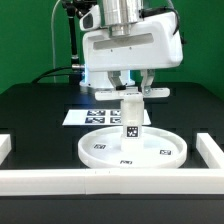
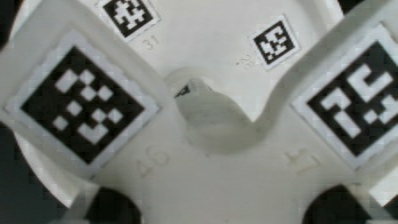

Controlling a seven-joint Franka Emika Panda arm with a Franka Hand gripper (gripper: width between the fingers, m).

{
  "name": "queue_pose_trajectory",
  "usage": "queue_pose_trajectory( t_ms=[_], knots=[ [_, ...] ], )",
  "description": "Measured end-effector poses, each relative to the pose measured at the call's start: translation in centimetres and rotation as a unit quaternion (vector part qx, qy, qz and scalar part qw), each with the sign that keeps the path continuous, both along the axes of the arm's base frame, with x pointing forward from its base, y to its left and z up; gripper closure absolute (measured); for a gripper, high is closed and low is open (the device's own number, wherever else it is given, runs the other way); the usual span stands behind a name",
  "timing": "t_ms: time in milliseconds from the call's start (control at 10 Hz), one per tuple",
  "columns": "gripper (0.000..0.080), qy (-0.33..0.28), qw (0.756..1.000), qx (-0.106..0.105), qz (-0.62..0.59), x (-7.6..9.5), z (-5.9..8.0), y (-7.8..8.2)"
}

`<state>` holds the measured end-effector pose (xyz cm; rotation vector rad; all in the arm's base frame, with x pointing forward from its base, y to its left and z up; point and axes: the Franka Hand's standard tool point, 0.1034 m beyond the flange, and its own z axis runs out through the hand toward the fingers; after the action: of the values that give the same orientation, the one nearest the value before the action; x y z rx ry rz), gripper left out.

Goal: Assemble round table

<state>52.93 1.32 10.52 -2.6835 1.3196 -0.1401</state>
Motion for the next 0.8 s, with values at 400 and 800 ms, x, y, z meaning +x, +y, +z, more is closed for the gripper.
queue_pose_trajectory(
  t_ms=[400, 800],
  knots=[
    [0.0351, -0.021, 0.956, 0.068, -0.285, -0.1, 0.0, -1.9],
    [0.0351, -0.013, 0.868, 0.125, -0.481, -0.2, 0.0, -2.6]
  ],
)
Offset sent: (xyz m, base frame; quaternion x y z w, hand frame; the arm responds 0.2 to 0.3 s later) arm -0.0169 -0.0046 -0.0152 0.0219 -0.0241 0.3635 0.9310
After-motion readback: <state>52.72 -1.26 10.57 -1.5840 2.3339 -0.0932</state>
